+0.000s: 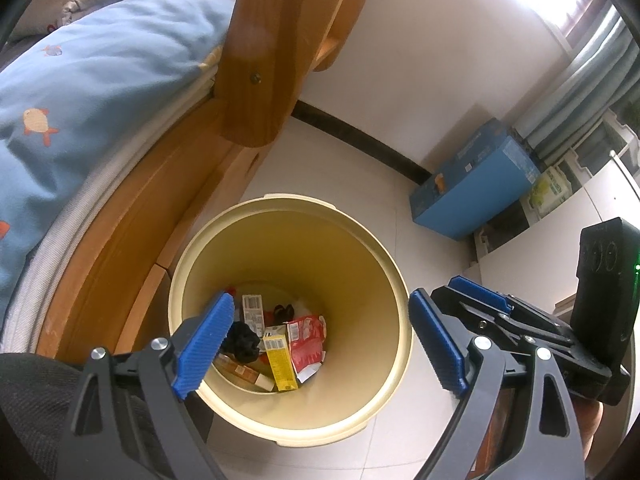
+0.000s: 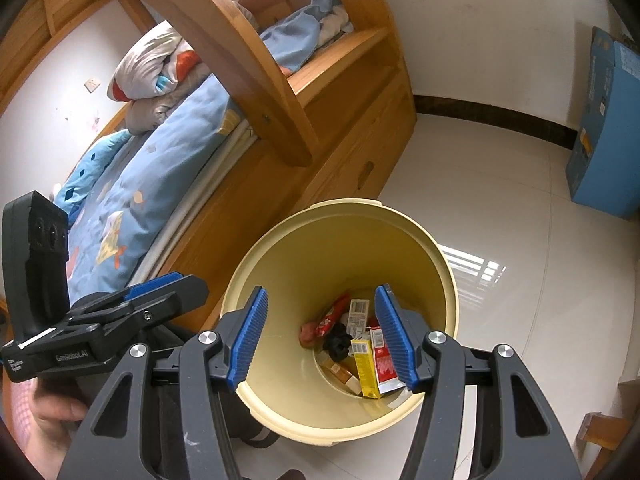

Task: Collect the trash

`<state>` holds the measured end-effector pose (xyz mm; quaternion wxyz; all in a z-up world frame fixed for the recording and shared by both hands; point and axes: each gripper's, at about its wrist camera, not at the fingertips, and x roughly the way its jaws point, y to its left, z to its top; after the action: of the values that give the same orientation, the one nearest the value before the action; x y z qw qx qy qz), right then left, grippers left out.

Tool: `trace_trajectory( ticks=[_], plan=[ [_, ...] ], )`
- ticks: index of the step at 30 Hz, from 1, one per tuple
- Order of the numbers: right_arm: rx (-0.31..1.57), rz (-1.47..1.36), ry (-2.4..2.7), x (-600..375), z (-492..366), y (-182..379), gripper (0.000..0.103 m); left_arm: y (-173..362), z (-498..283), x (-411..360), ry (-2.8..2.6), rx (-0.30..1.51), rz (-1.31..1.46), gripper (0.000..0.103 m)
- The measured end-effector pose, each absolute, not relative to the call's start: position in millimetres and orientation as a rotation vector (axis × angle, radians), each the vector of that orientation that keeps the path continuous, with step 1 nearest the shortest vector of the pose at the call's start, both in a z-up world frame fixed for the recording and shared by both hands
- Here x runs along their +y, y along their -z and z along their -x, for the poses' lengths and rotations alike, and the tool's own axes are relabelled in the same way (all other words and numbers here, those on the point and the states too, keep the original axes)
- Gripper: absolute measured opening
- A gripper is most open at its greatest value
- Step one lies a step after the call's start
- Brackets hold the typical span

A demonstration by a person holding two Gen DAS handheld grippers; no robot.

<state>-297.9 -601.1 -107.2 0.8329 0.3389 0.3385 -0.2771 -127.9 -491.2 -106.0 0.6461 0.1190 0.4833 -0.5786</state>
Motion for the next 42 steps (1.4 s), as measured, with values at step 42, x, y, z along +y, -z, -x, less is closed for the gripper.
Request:
trace_trajectory(
  ticks=[42],
  plan=[
    [0.729, -0.594, 0.646, -571, 282, 63, 0.083, 42, 110, -442, 1.248, 0.904, -0.217, 0.099]
  ],
)
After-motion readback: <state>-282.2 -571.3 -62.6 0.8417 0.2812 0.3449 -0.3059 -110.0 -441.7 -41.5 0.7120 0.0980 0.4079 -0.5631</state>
